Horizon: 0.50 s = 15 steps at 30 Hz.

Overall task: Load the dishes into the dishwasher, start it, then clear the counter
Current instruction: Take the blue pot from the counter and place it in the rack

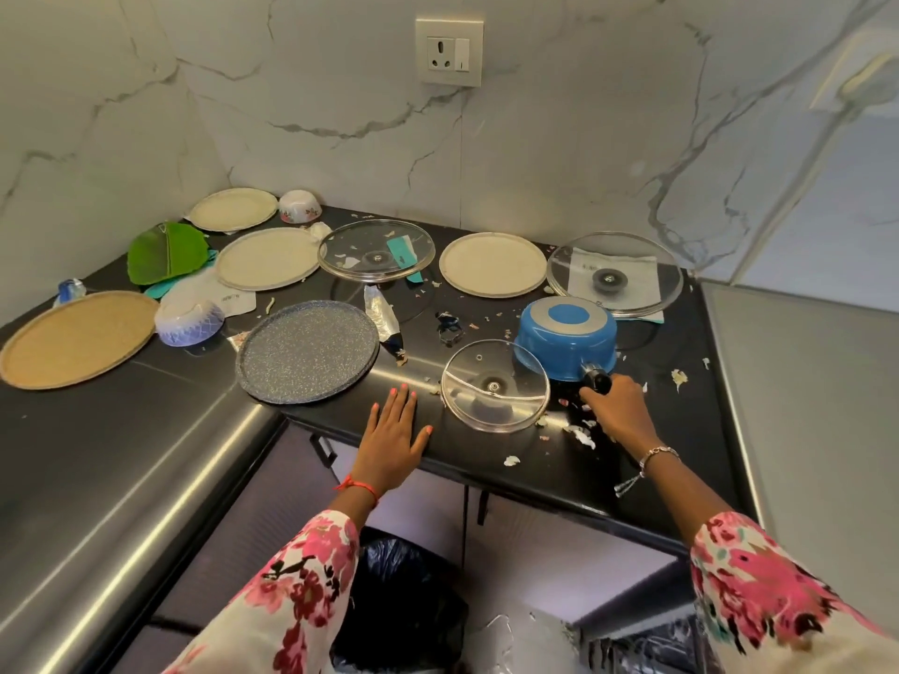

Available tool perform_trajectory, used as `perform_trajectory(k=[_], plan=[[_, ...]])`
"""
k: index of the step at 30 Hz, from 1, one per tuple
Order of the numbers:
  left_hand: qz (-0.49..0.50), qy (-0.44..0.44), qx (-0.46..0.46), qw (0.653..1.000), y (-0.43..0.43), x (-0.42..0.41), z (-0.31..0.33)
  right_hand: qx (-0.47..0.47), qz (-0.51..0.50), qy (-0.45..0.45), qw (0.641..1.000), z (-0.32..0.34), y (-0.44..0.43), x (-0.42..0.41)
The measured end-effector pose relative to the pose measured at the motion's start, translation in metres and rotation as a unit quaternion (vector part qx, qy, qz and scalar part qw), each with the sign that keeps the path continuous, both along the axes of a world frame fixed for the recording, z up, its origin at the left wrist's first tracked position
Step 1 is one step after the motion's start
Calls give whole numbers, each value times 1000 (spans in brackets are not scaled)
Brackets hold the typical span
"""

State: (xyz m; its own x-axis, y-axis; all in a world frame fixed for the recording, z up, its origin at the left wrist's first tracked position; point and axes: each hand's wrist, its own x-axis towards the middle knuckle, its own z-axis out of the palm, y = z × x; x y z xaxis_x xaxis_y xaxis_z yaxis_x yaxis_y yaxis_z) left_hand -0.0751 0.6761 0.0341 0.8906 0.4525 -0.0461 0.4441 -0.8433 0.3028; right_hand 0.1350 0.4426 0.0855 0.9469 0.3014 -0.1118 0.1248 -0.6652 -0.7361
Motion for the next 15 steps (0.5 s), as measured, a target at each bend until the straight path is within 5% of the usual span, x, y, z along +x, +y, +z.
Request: perform_trajectory(k=[15], plan=[[-22,-38,1,999,-167,-187,-5,55,-55,-67,995,6,-165,-192]])
